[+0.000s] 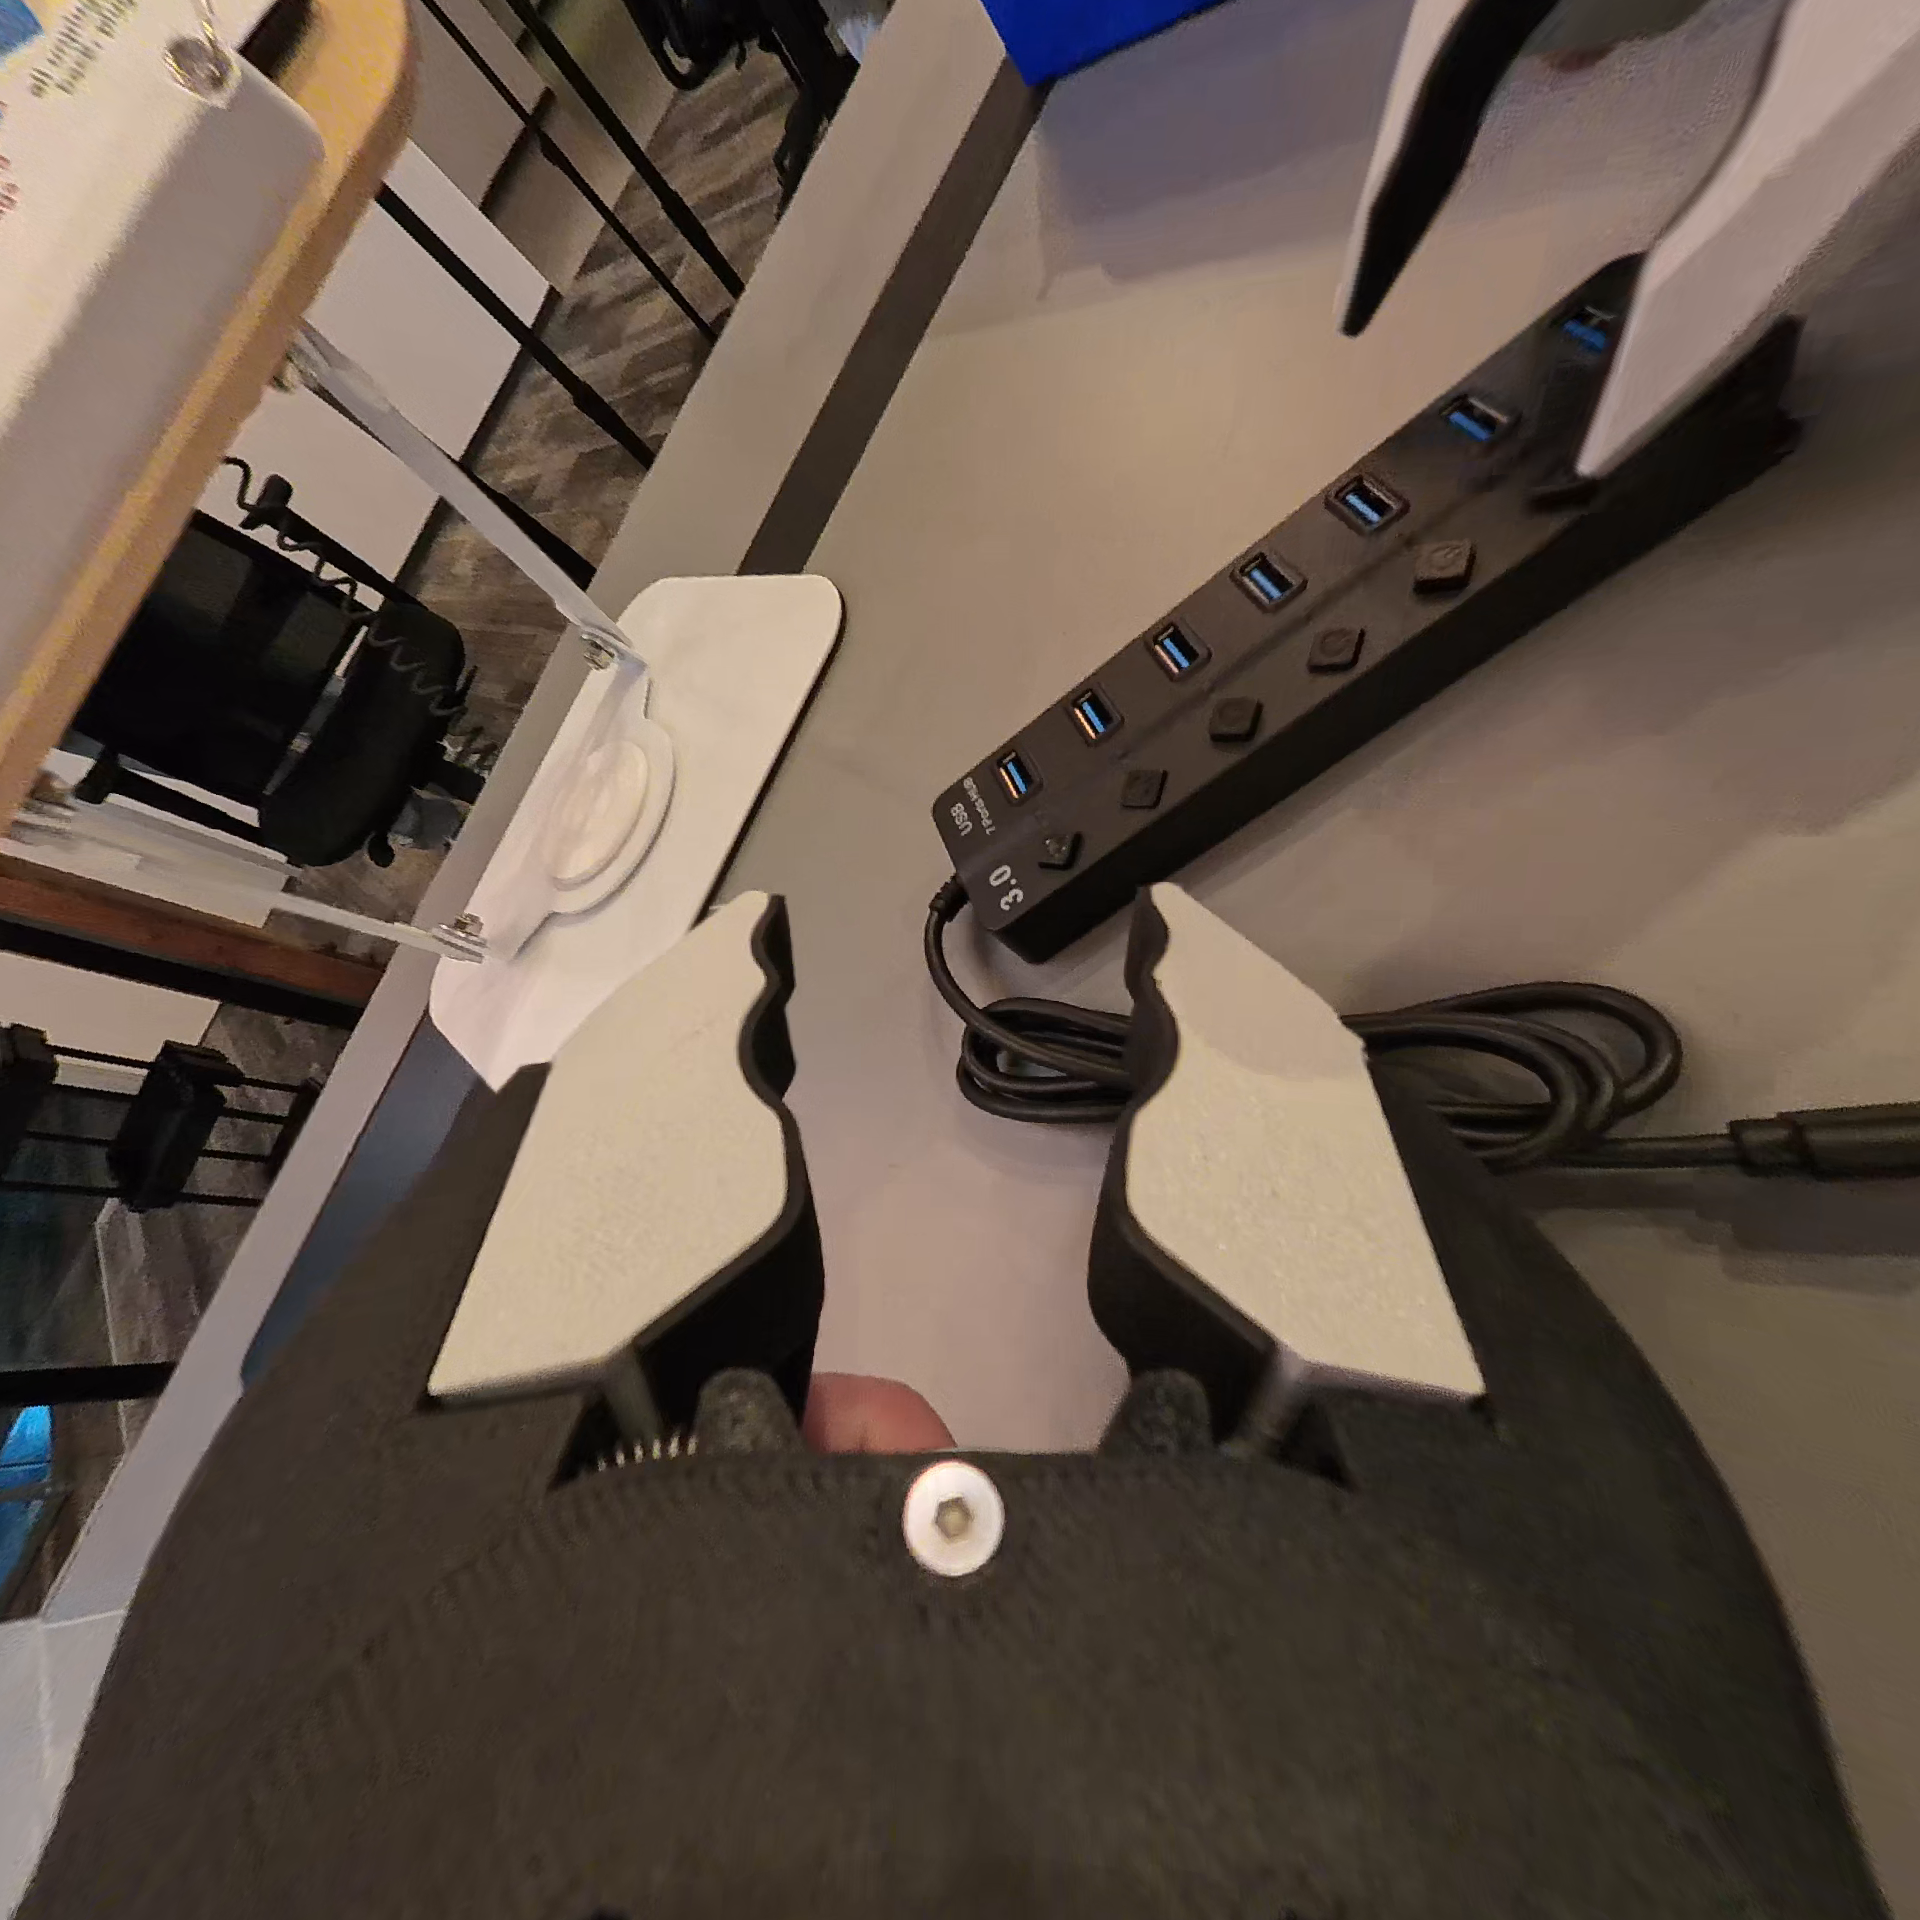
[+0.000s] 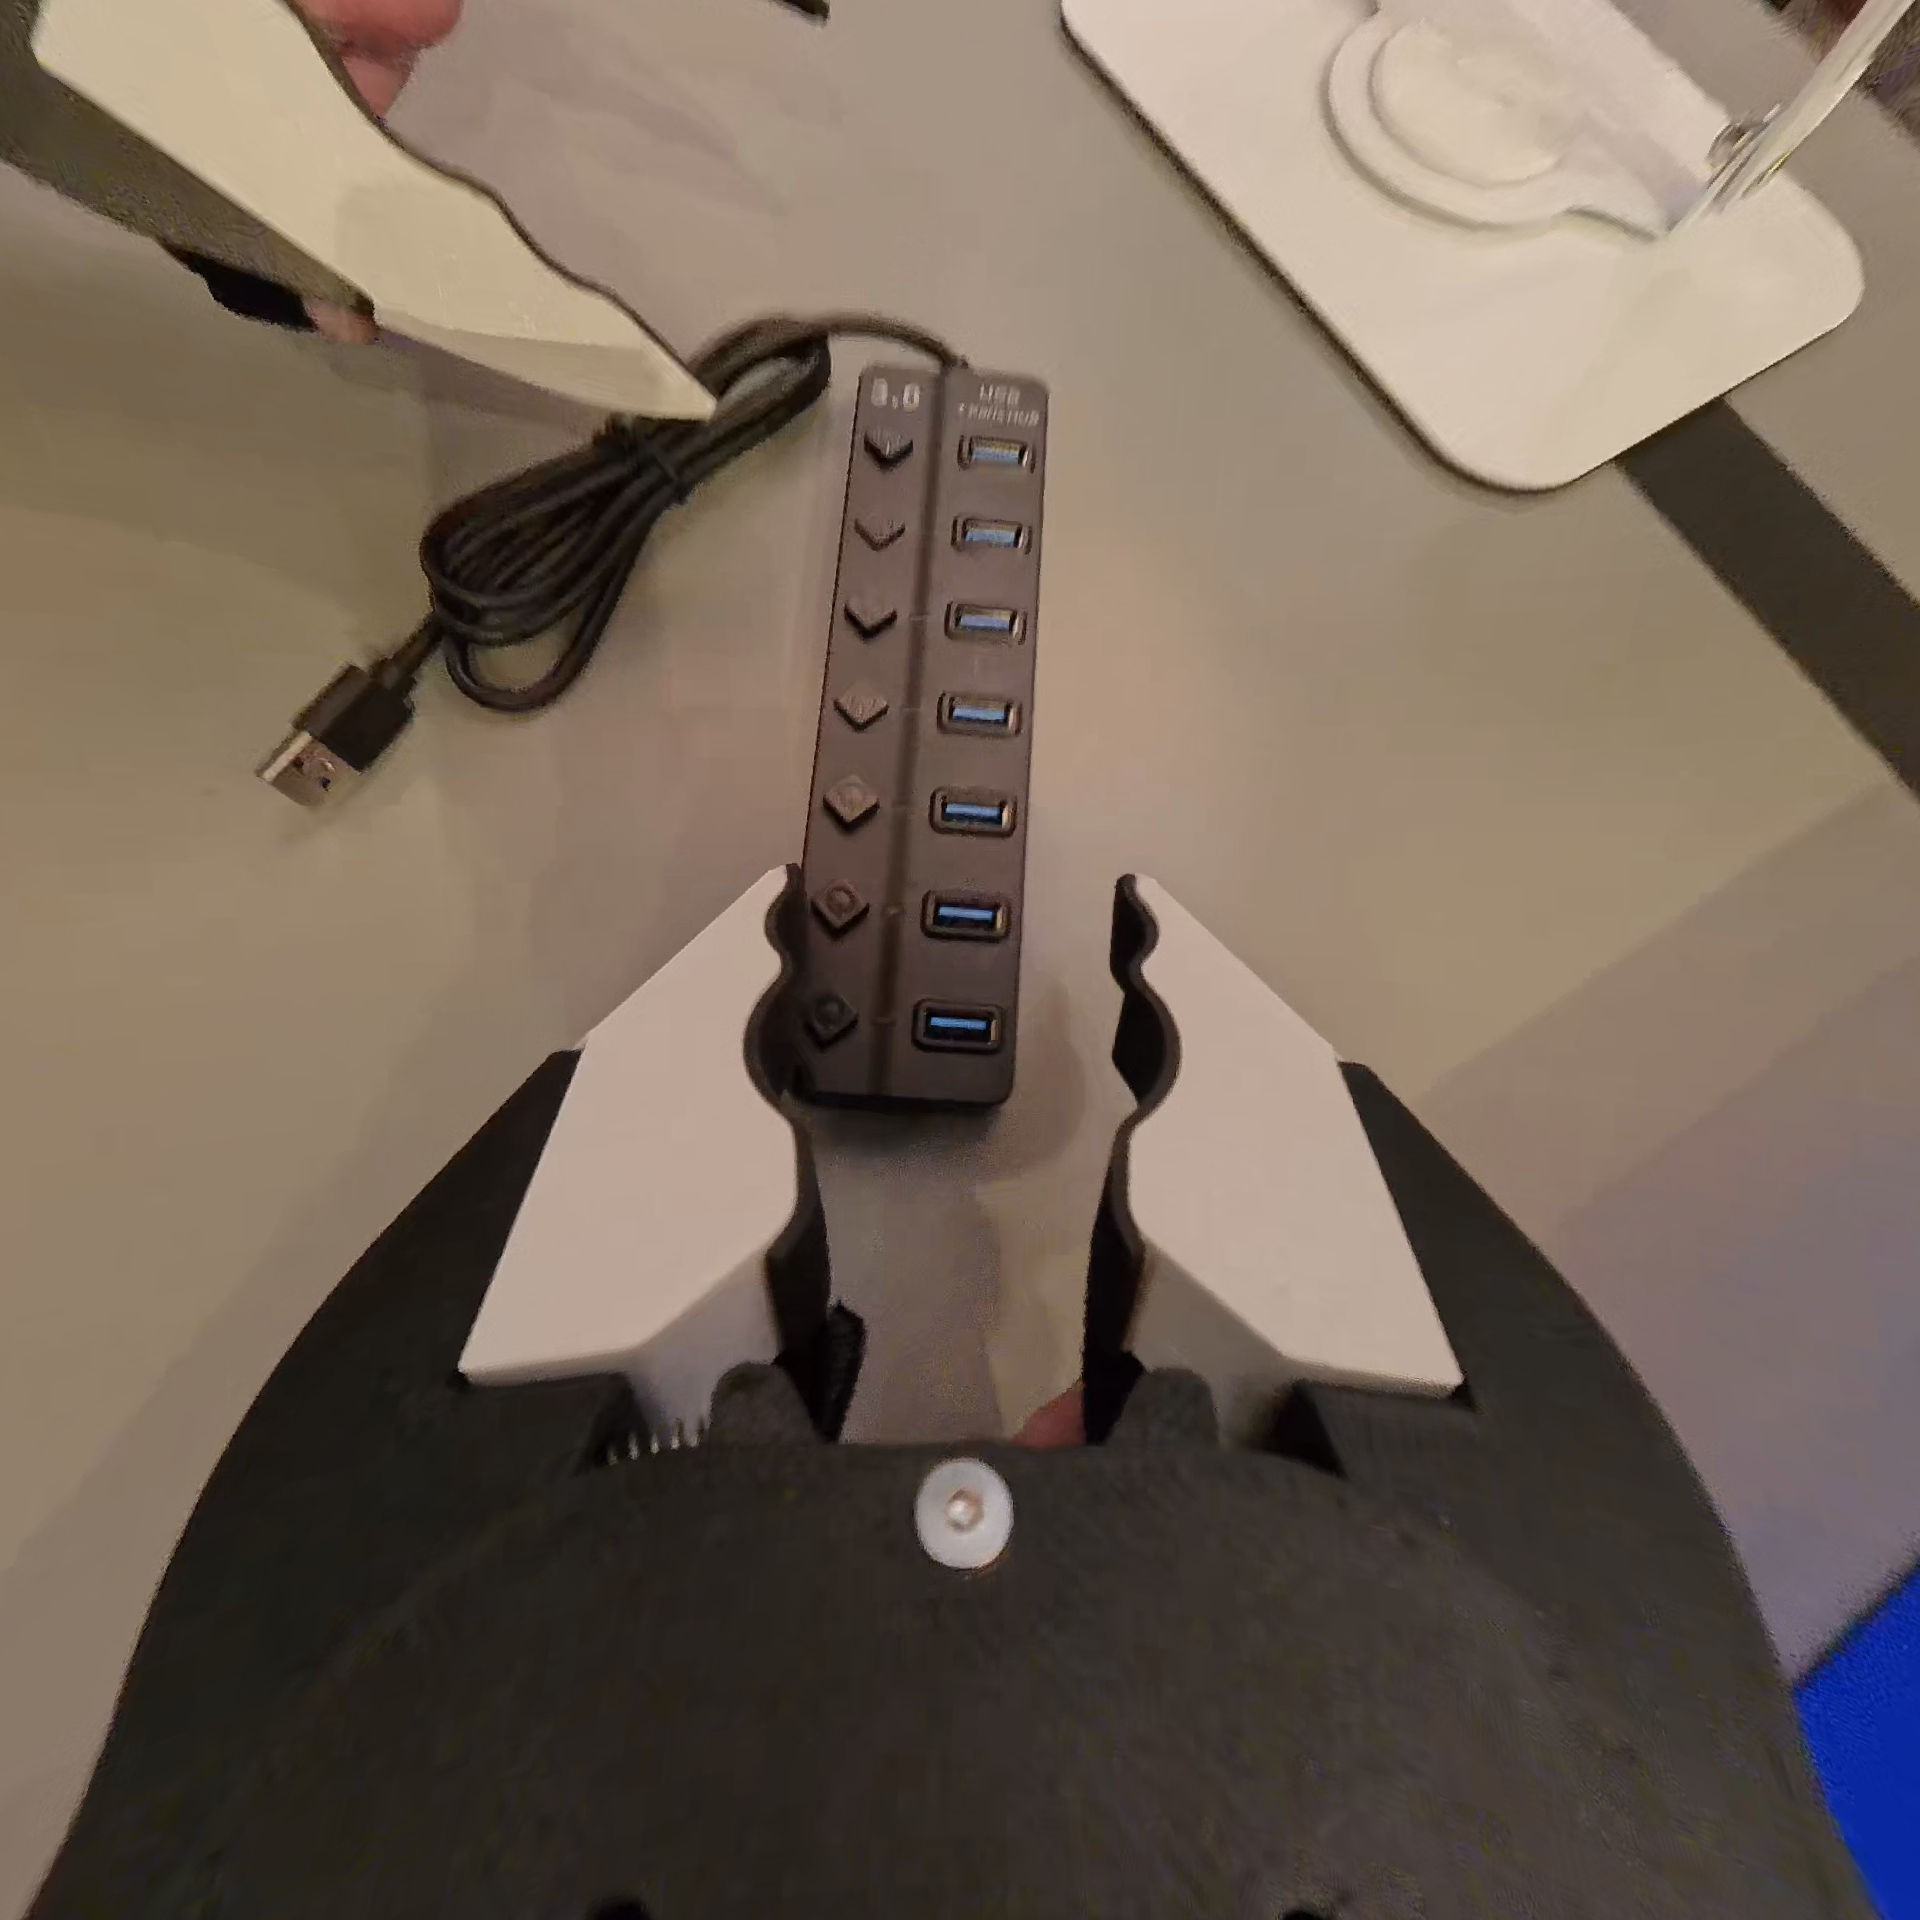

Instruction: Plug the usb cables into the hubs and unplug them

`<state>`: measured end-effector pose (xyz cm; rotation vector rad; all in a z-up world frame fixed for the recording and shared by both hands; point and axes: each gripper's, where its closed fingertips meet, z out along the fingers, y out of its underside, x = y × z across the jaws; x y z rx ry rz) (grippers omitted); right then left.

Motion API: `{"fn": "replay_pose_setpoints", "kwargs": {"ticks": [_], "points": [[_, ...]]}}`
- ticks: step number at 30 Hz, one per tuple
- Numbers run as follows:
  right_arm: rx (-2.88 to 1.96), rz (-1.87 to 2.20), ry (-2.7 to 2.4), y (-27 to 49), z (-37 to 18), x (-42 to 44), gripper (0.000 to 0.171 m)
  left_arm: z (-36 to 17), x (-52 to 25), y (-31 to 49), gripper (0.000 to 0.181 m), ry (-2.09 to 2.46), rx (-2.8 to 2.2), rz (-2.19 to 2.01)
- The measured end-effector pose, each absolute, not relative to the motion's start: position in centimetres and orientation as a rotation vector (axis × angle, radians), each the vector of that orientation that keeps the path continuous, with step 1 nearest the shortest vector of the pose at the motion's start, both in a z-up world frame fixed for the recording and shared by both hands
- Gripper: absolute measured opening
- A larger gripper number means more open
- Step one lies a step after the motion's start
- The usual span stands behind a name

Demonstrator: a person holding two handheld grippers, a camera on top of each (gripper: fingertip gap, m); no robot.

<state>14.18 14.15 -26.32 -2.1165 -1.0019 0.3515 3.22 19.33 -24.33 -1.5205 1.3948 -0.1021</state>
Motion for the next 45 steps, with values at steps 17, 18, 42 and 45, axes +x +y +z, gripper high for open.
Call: {"fn": "replay_pose_setpoints", "kwargs": {"ticks": [17,18,42,45], "points": [[-1.820,0.404,-0.894,17.7,-16.1,11.6,0.042,-9.7,-10.4,18.9,0.055,1.375,-1.299,0.259],[-1.828,0.396,-0.903,17.7,-16.6,11.6,0.042,-10.3,-12.8,19.3,0.056,1.400,-1.345,0.302],[-1.834,0.403,-0.897,17.9,-17.9,11.6,0.038,-22.8,-33.9,25.1,0.036,1.567,-1.615,0.995],[-1.836,0.407,-0.899,17.9,-18.1,11.6,0.038,-23.2,-33.4,25.2,0.034,1.625,-1.583,1.017]]}}
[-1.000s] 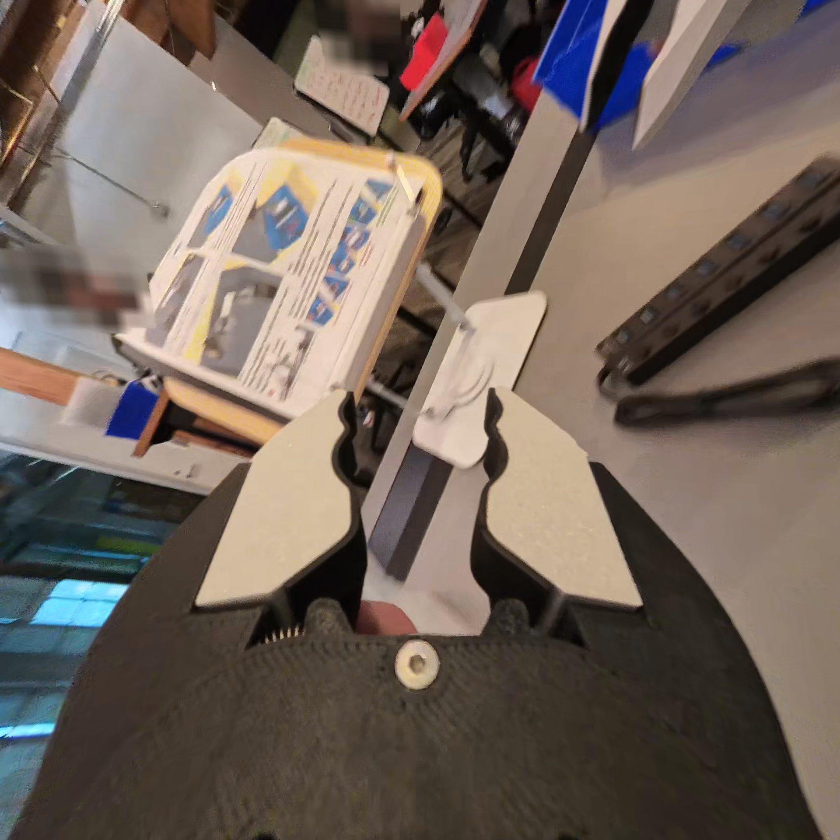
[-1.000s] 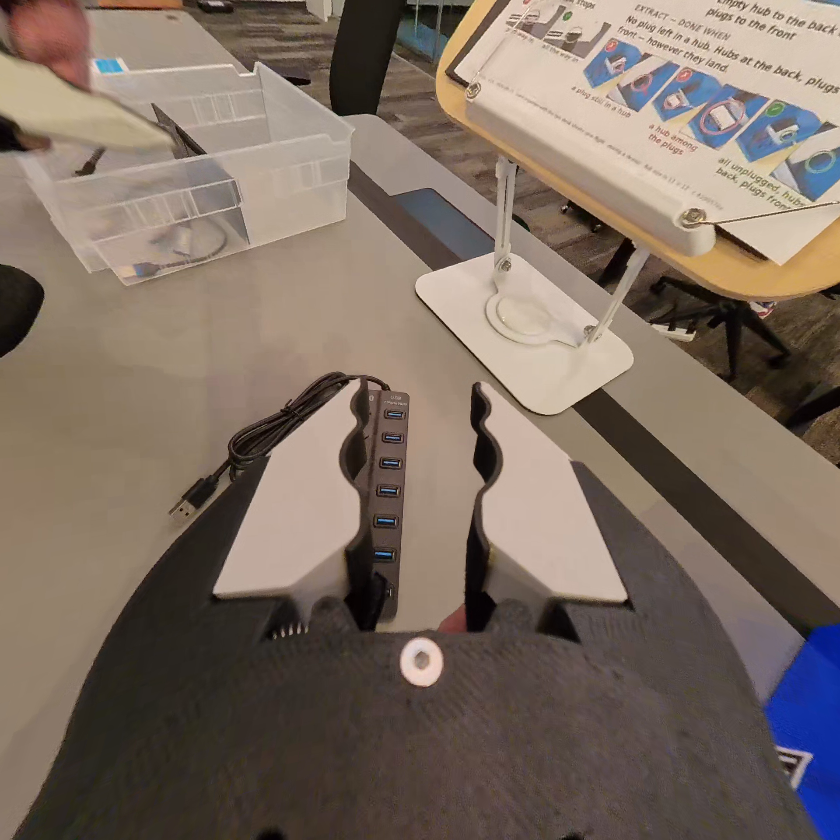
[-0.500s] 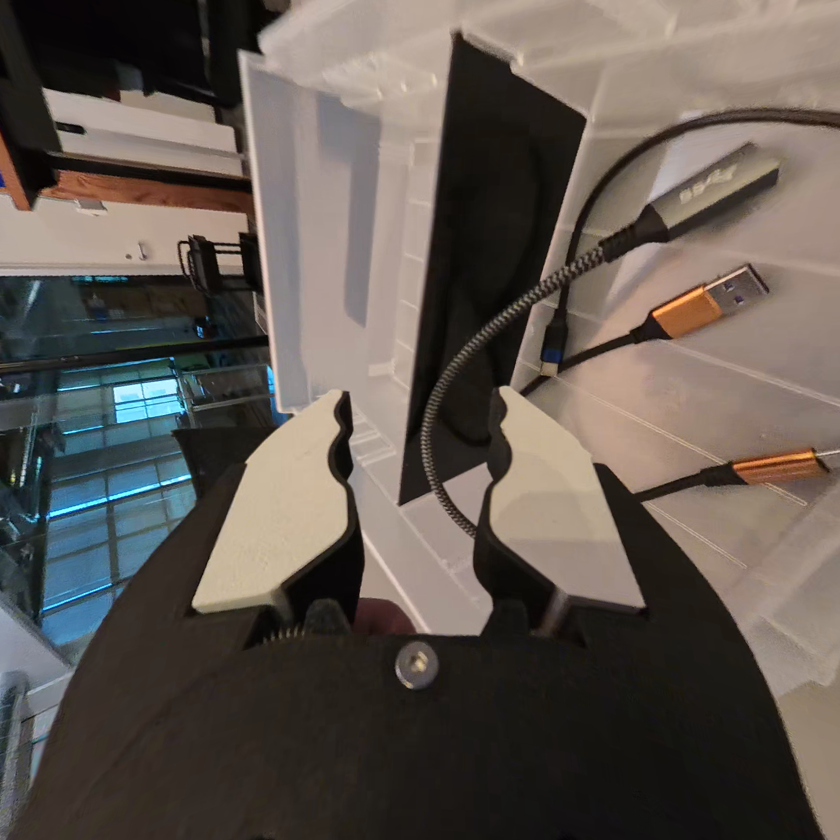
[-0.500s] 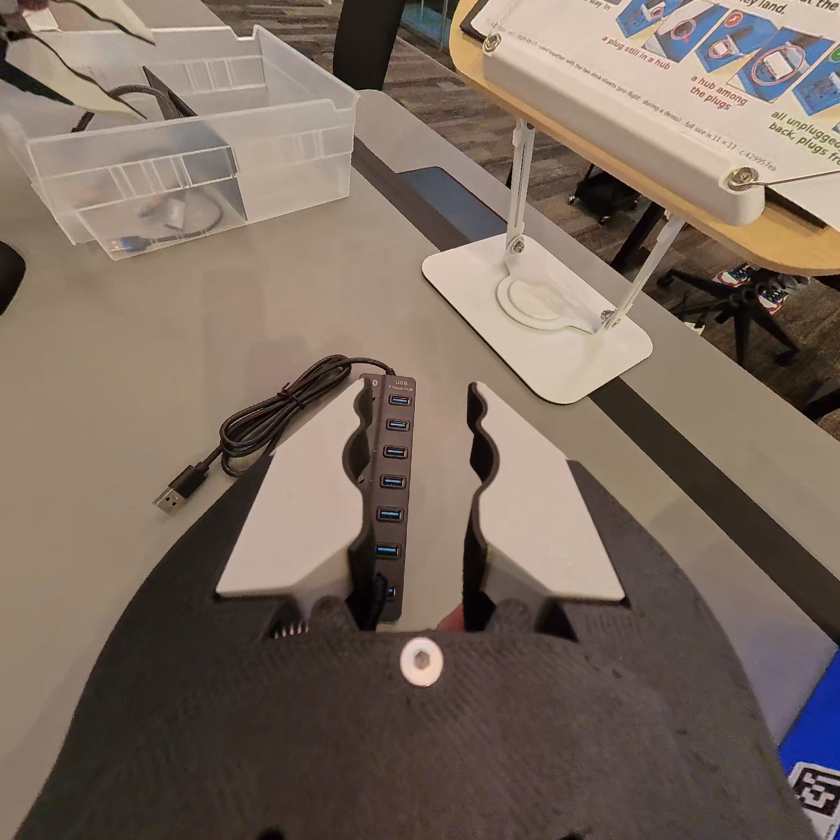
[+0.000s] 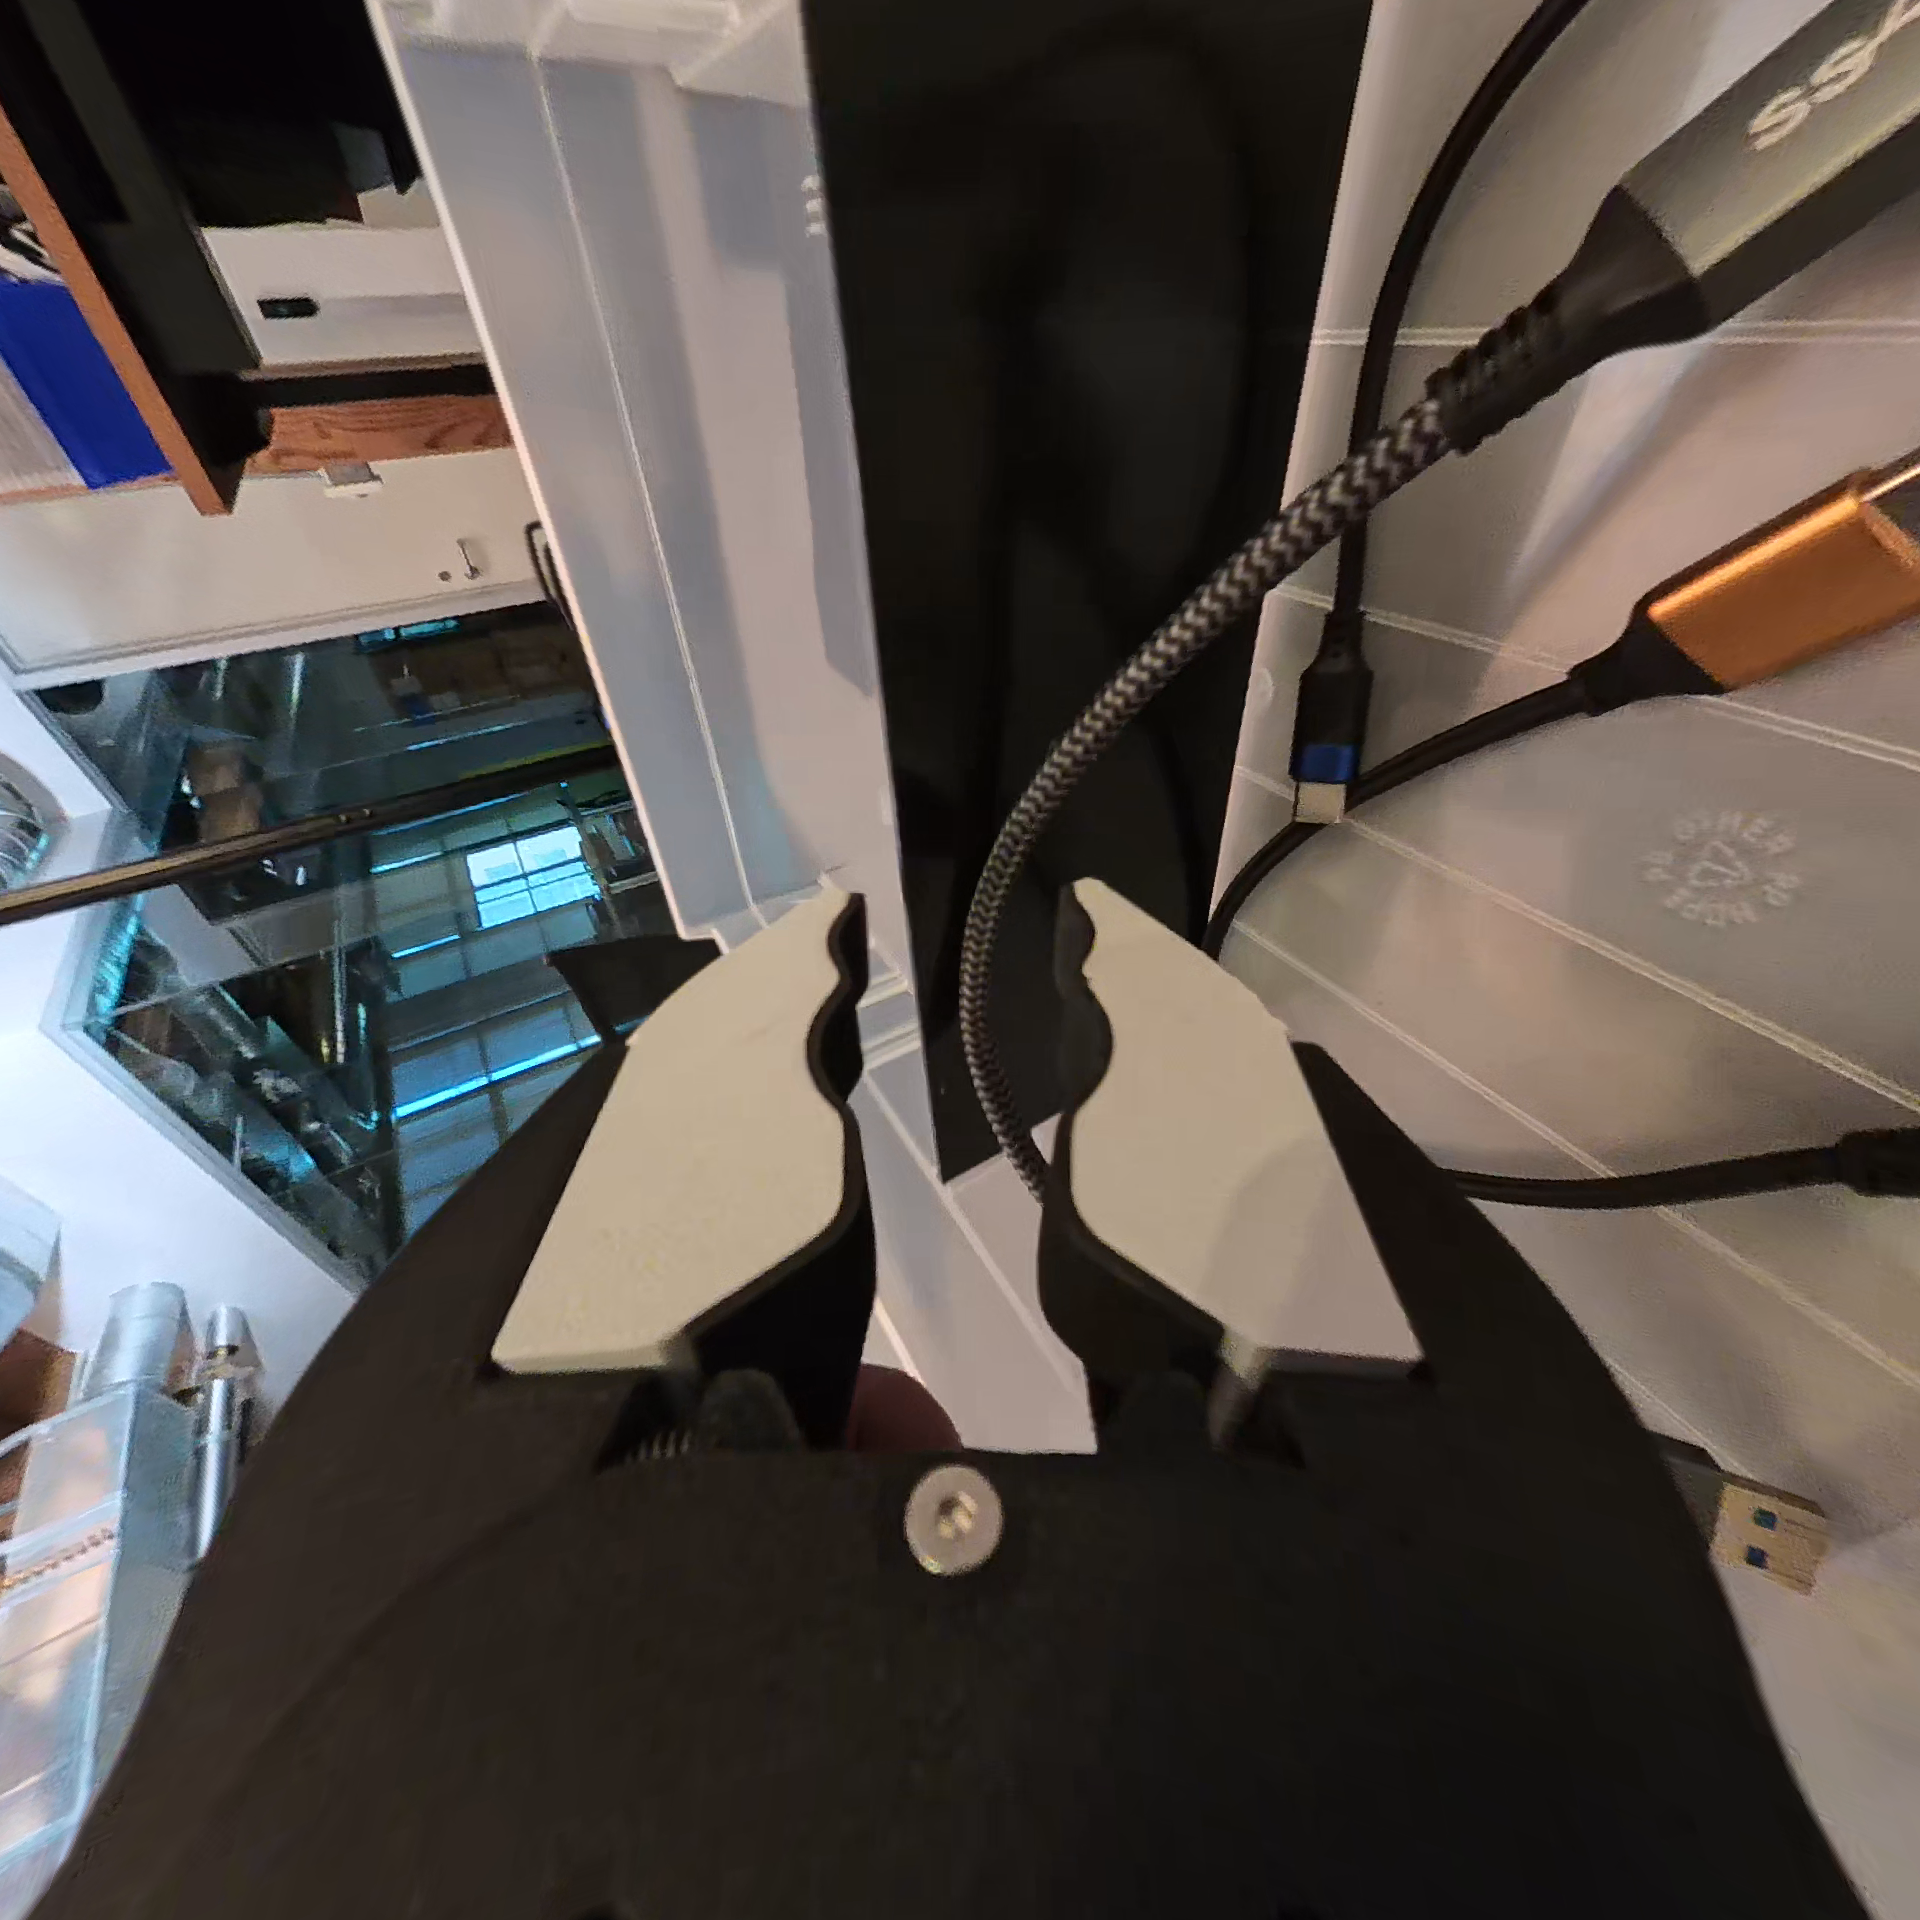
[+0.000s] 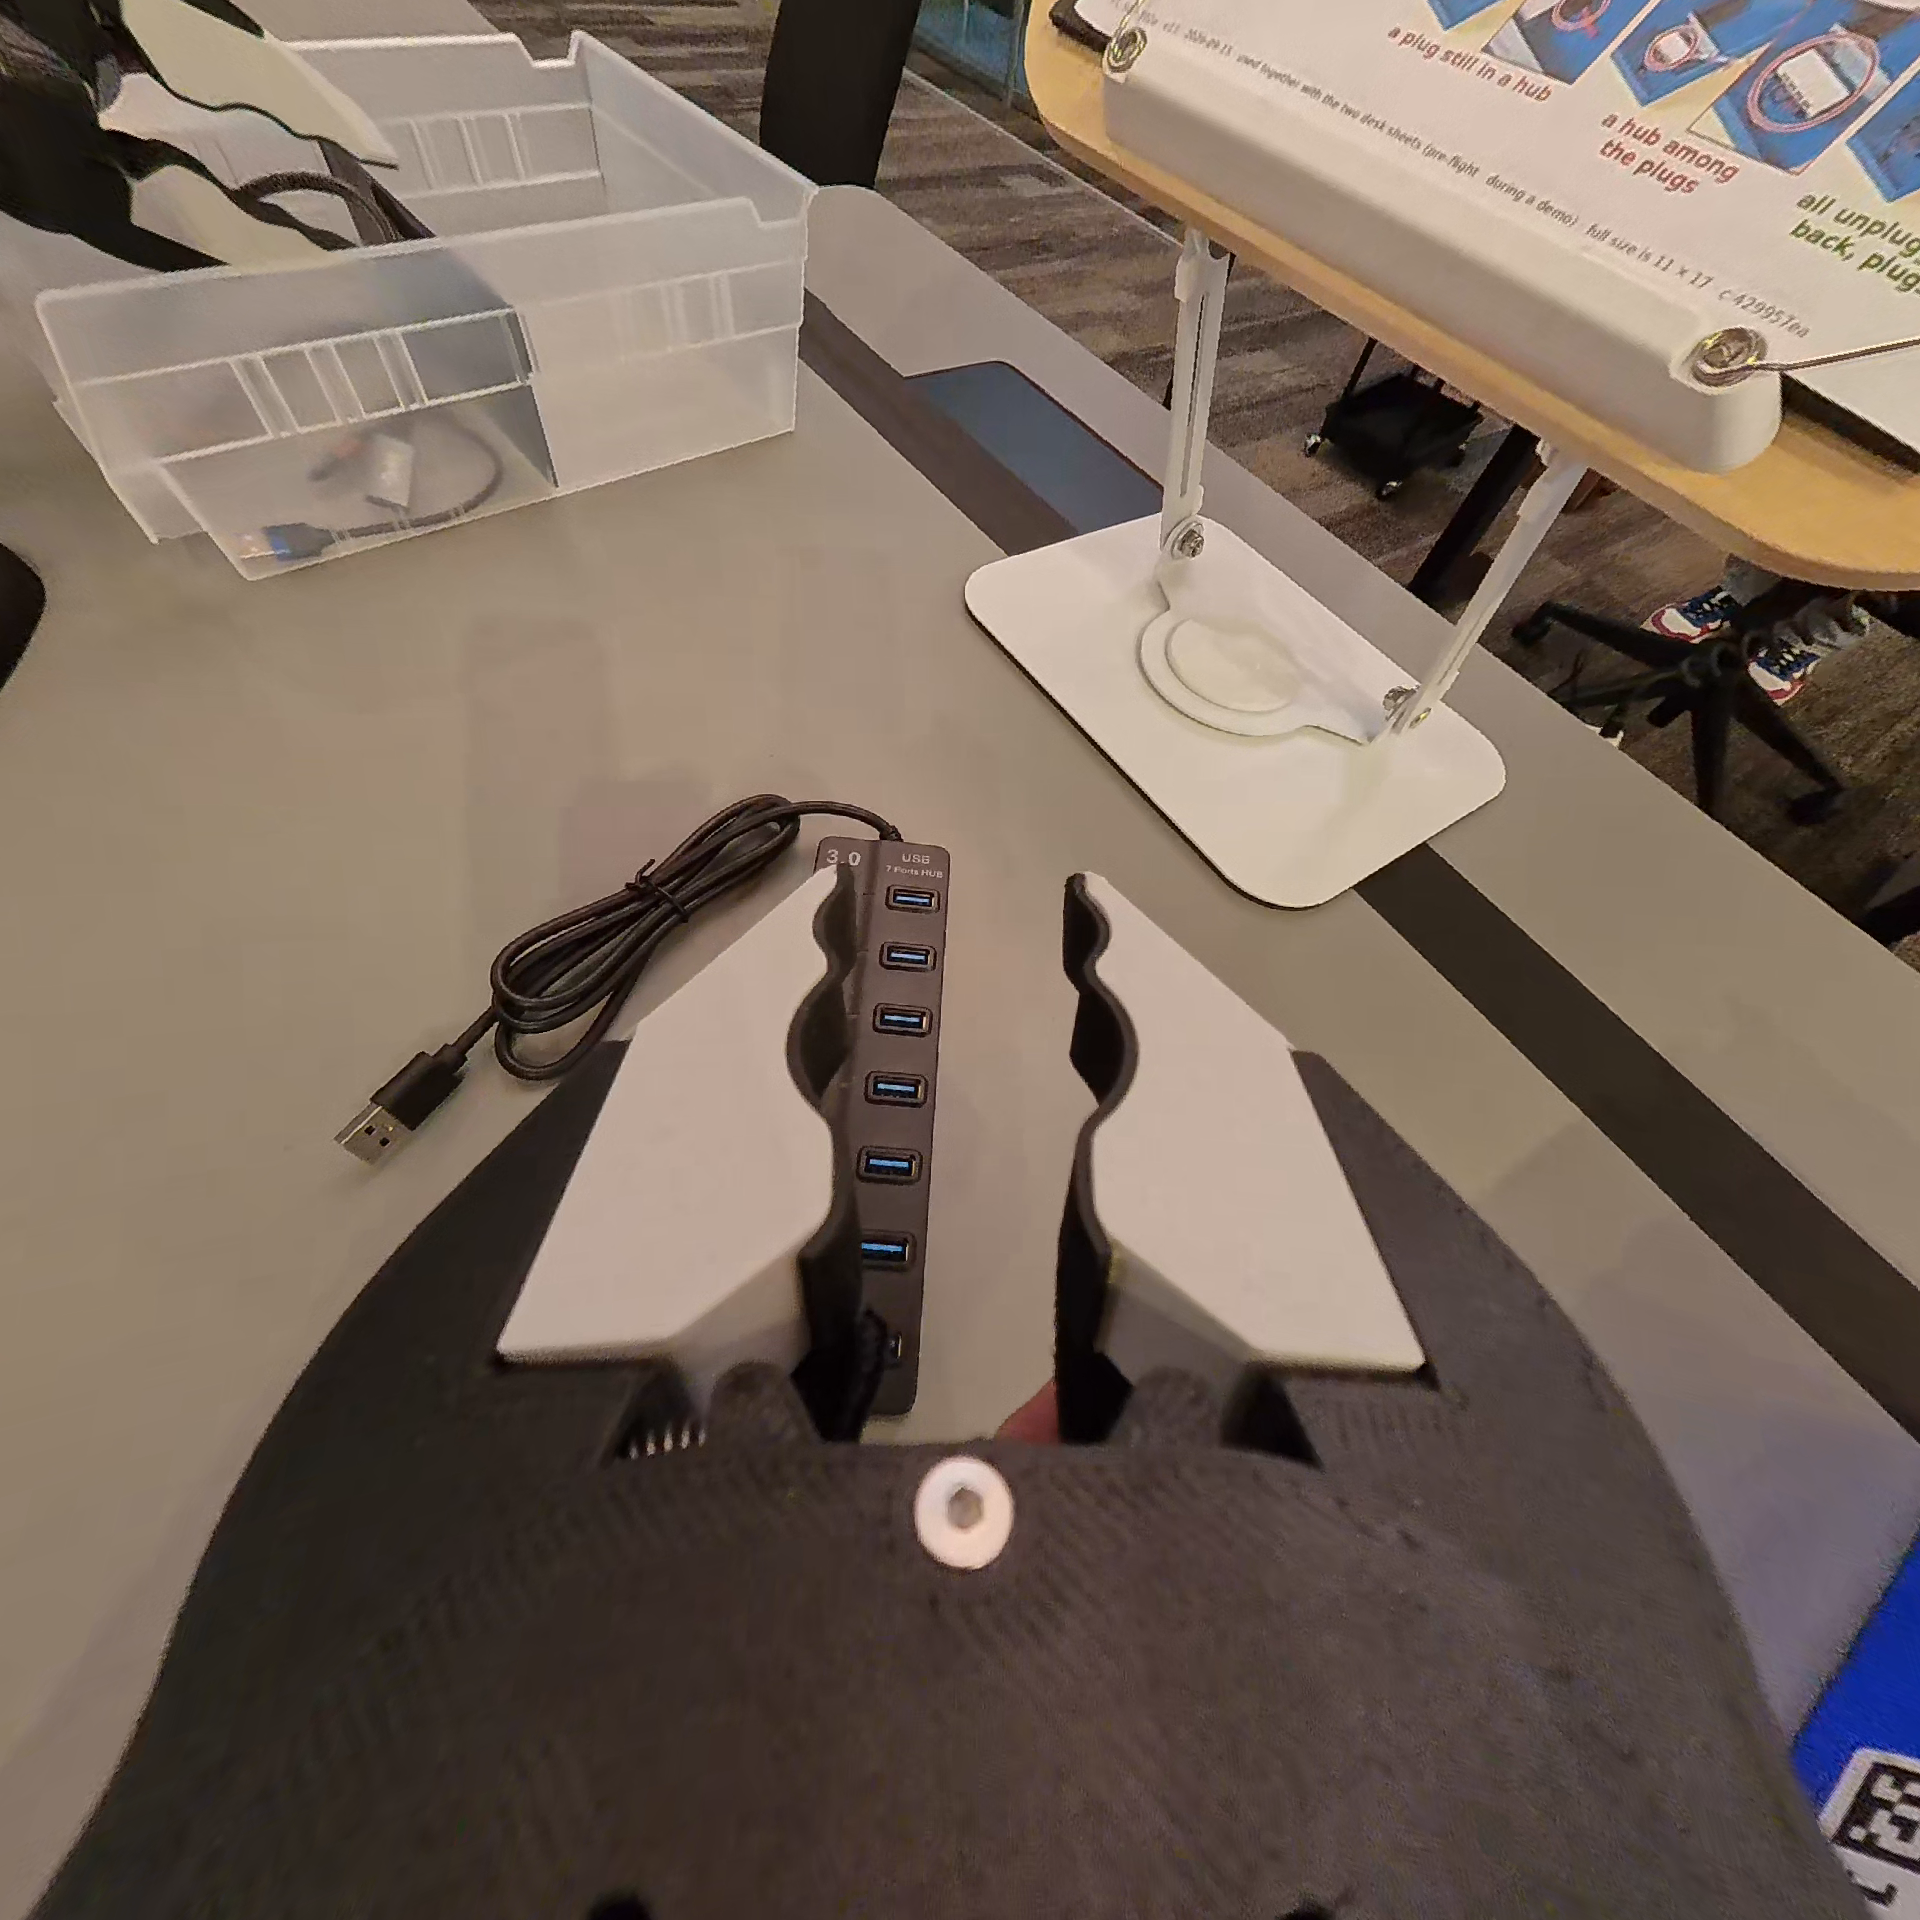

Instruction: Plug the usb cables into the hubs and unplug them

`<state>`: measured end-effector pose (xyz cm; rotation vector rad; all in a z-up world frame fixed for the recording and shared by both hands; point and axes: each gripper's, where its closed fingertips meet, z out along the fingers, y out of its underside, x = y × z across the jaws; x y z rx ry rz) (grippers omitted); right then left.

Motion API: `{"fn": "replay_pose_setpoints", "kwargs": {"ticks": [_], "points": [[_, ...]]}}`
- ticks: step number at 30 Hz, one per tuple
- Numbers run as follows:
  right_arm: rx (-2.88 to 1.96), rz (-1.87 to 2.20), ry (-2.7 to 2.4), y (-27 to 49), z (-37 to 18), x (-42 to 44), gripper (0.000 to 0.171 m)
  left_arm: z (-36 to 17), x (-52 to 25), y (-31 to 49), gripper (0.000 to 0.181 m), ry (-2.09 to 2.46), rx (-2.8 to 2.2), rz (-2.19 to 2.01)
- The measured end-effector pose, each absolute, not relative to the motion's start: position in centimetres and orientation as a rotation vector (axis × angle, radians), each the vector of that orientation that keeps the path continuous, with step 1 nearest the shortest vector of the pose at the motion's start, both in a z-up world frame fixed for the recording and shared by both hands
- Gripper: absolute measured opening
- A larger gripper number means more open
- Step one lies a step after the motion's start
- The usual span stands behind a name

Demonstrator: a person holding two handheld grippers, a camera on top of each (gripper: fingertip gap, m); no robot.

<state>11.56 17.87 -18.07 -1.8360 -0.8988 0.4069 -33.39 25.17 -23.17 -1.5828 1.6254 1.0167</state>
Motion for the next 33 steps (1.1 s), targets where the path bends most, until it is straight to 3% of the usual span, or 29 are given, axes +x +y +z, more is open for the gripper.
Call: {"fn": "replay_pose_setpoints", "kwargs": {"ticks": [3,11,33], "points": [[-1.836,0.407,-0.896,17.9,-18.1,11.6,0.038,-23.1,-33.2,25.5,0.020,1.664,-1.543,1.059],[-1.839,0.408,-0.894,18.0,-18.2,11.7,0.037,-22.2,-33.2,25.4,0.008,1.615,-1.464,1.079],[-1.747,0.360,-0.916,17.4,-16.2,11.1,0.036,-7.7,-33.8,24.9,0.005,1.159,-1.248,1.166]]}}
